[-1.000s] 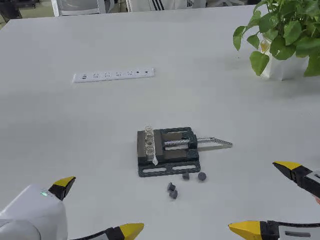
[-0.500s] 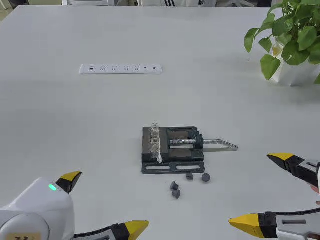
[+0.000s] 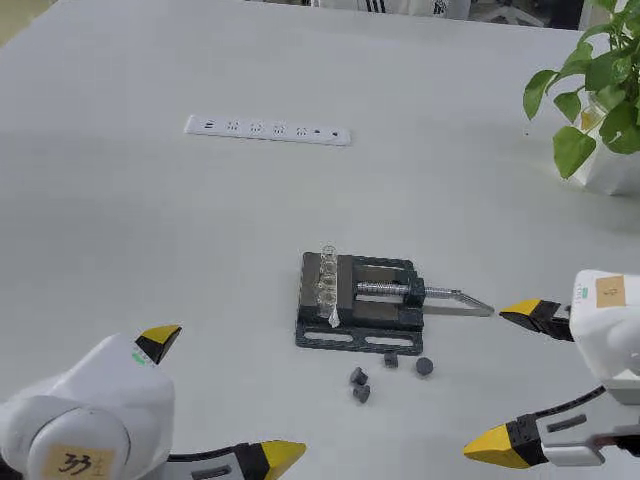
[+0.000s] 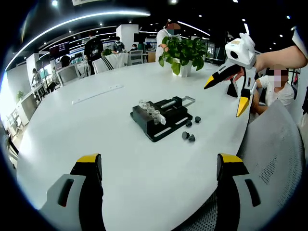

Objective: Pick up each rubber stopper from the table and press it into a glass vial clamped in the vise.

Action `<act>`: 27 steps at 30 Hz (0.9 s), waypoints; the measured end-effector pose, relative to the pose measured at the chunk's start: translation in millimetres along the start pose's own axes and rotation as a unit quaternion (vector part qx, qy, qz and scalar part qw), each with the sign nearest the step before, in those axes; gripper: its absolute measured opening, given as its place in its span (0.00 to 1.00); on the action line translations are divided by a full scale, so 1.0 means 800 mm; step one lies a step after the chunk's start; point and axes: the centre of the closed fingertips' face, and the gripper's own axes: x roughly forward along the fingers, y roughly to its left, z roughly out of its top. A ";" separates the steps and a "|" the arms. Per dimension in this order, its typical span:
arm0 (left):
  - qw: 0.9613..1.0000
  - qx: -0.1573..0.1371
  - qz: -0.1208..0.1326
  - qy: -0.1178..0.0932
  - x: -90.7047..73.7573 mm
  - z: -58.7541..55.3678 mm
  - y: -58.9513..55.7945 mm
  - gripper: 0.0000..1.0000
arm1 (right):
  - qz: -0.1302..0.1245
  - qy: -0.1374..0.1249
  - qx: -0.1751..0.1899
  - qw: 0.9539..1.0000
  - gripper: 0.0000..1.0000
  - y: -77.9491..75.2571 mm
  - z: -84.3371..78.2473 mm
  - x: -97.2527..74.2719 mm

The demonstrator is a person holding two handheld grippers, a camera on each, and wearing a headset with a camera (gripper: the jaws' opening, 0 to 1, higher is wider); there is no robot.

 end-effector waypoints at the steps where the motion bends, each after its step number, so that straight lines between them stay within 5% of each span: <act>1: 1.000 0.000 0.000 0.000 0.000 0.000 0.000 0.99 | 0.015 0.015 -0.009 1.000 0.88 0.000 -0.002 0.005; 11: 1.000 -0.003 0.002 0.003 0.002 -0.005 -0.002 0.99 | 0.066 0.076 -0.084 0.991 0.63 -0.014 0.007 0.040; 27: 1.000 -0.004 0.004 0.000 0.006 -0.007 -0.005 0.98 | 0.099 0.130 -0.131 0.978 0.27 -0.013 -0.006 0.070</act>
